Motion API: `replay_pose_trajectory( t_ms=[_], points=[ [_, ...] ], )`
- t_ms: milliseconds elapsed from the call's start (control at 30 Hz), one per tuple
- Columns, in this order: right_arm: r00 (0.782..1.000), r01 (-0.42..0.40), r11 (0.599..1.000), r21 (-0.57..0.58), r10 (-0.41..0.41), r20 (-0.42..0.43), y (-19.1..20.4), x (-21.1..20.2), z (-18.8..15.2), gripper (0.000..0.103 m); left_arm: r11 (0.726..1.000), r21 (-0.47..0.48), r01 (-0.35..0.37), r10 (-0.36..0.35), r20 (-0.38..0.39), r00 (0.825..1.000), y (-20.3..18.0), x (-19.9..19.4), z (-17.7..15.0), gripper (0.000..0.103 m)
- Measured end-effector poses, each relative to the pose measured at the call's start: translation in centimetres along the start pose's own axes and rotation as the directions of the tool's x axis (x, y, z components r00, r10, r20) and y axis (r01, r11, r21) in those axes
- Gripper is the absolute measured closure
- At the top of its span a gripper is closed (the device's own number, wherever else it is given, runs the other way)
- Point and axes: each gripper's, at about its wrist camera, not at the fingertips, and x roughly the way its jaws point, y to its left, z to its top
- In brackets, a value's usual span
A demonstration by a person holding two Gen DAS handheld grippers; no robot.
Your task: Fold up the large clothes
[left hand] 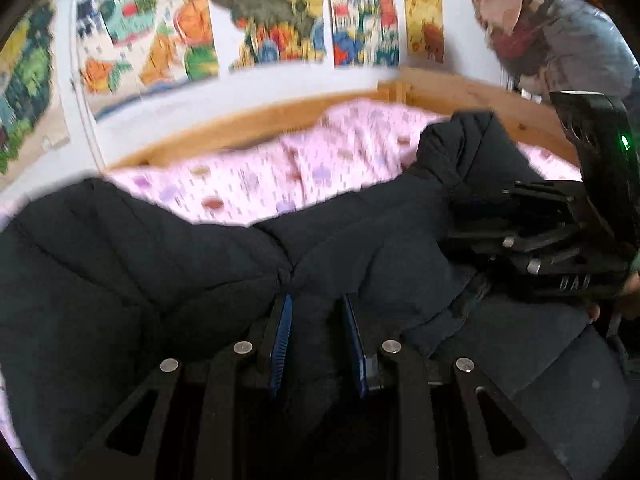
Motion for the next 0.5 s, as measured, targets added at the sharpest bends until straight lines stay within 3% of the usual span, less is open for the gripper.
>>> replay_pose_trajectory(
  t_ms=[133, 233, 333, 400, 500],
  points=[
    [0.992, -0.028, 0.995, 0.092, 0.016, 0.128, -1.9, -3.1, 4.7, 0.054, 0.999, -0.041, 0.004, 0.004, 0.174, 0.985, 0.8, -3.8, 2.6, 0.077],
    [0.993, 0.013, 0.984, 0.175, -0.033, 0.116, -3.9, -1.4, 8.7, 0.054, 0.989, -0.134, -0.056, 0.084, 0.207, 0.975, 1.9, -4.0, 5.2, 0.077],
    [0.993, 0.101, 0.965, 0.241, -0.113, 0.037, -5.4, 1.8, 9.2, 0.054, 0.942, -0.273, -0.196, 0.236, 0.125, 0.964, 4.2, -2.1, 7.2, 0.077],
    [0.98, 0.196, 0.943, 0.268, -0.199, -0.014, -6.5, 3.5, 7.7, 0.055, 0.888, -0.365, -0.279, 0.314, 0.039, 0.949, 6.6, -0.6, 7.1, 0.077],
    [0.961, 0.275, 0.919, 0.284, -0.269, -0.06, -7.4, 4.5, 5.2, 0.065, 0.839, -0.454, -0.3, 0.317, -0.04, 0.948, 9.1, 1.0, 5.3, 0.082]
  ],
)
